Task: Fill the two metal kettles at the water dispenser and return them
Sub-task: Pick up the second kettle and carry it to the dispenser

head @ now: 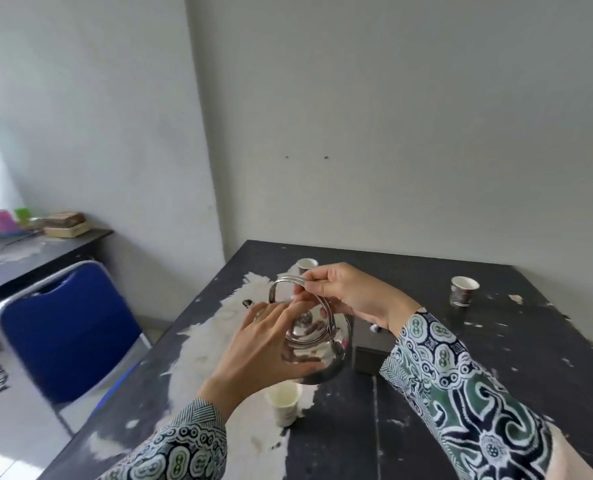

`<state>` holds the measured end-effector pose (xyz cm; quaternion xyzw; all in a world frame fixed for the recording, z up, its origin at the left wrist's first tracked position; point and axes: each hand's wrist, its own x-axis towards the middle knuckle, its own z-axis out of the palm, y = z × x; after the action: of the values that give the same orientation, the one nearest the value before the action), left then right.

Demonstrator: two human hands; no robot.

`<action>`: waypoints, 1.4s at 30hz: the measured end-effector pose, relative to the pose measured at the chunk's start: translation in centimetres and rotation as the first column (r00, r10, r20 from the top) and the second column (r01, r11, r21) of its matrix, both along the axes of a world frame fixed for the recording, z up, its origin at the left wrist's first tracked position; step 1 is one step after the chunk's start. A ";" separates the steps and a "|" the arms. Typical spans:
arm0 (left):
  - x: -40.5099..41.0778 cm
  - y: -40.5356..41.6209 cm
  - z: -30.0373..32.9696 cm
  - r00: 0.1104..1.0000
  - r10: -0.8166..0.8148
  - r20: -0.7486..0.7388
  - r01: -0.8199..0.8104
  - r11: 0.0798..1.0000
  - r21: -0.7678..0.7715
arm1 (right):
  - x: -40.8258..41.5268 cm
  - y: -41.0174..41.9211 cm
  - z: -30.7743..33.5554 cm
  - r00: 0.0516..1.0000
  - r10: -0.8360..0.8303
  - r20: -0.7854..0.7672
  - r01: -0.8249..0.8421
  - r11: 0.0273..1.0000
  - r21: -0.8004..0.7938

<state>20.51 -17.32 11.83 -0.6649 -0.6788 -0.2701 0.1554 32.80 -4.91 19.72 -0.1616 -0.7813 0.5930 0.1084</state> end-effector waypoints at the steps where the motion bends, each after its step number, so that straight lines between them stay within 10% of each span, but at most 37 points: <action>1: -1.3 -1.8 -0.1 0.999 0.027 -0.018 -0.027 1.000 0.002 | -1.5 -1.4 -0.2 1.000 0.025 0.006 -0.025 1.000 0.017; 15: -21.6 -35.2 -2.0 0.917 0.373 -0.142 -0.387 0.917 -0.092 | -28.0 -28.6 -3.0 0.862 0.506 0.022 -0.507 0.862 -0.001; 23: -29.3 -49.3 -1.5 0.760 0.650 -0.010 -0.626 0.736 0.256 | -40.9 -41.8 -4.7 0.673 0.736 0.075 -0.731 0.677 -0.081; 32: -42.8 -60.2 -1.3 0.620 0.707 0.339 -0.738 0.673 -0.054 | -56.8 -51.3 -5.2 0.519 0.852 0.068 -0.840 0.523 -0.142; 42: -62.2 -66.6 1.8 0.560 0.759 0.332 -0.751 0.635 -0.184 | -77.5 -57.5 -3.7 0.481 0.877 0.006 -0.870 0.478 -0.121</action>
<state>-41.65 -83.96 13.68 -0.2465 -0.9165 -0.2935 0.1142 -44.73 -62.43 16.03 0.2330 -0.7269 0.5986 -0.2427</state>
